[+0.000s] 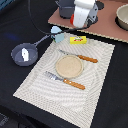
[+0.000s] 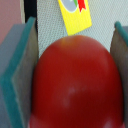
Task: Interact with the objects in diverse but meaningful ways.
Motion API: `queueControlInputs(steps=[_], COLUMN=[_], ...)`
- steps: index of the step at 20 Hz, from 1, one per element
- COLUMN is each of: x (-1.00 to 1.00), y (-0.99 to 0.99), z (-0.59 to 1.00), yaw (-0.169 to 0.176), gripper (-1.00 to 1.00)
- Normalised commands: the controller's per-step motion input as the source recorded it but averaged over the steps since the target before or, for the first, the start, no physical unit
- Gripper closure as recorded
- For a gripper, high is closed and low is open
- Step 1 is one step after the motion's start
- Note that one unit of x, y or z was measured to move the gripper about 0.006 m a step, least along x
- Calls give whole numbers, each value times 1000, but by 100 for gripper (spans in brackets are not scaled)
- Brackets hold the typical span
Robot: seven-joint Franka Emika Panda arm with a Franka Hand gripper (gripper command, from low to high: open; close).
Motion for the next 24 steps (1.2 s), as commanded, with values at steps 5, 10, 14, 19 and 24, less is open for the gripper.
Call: queueControlInputs(steps=[5, 10, 14, 19, 24], x=[-1000, -1000, -971, -866, -417], y=[453, 454, 401, 381, 237], z=[513, 462, 79, -65, -317], yaw=[0, 0, 9, 27, 15], gripper=[100, 100, 100, 100, 100])
